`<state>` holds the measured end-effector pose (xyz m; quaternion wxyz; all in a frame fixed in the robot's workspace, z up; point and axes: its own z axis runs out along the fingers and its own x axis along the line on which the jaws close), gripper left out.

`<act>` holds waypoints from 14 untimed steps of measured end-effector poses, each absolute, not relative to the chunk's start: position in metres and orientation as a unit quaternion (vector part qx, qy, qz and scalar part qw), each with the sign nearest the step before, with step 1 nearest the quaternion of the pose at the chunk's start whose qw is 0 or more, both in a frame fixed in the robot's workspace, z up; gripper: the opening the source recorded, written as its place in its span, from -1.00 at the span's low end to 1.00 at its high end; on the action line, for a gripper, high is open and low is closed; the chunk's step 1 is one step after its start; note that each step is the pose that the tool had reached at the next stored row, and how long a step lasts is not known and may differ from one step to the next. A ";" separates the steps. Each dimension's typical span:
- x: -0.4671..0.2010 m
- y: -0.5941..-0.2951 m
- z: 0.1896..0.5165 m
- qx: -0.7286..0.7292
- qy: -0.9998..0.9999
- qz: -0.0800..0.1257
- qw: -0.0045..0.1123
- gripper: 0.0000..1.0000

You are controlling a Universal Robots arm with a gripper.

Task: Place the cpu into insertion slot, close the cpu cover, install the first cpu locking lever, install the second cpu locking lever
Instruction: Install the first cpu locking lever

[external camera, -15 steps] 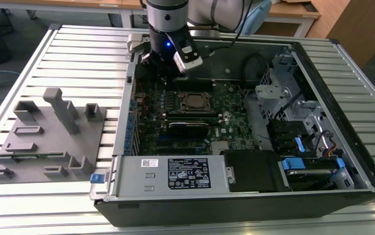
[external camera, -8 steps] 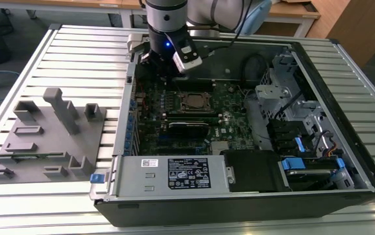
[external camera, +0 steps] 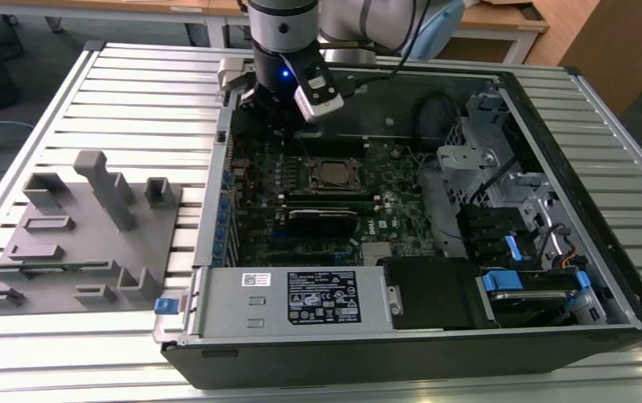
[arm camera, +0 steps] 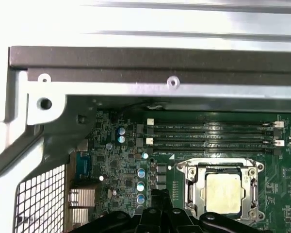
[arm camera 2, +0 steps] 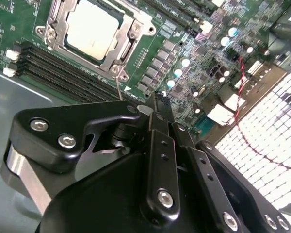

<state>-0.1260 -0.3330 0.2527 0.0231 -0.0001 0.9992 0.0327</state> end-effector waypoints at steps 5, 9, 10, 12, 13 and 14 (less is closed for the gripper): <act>-0.126 -0.327 0.251 0.000 0.999 0.033 0.023 -0.79; -0.127 -0.324 0.250 0.000 0.999 0.033 0.023 -0.79; -0.127 -0.323 0.249 0.000 0.999 0.033 0.023 -0.79; -0.128 -0.322 0.249 0.000 0.999 0.034 0.024 -0.79; -0.128 -0.321 0.249 0.000 0.999 0.034 0.024 -0.79; -0.128 -0.320 0.249 0.000 0.999 0.034 0.024 -0.79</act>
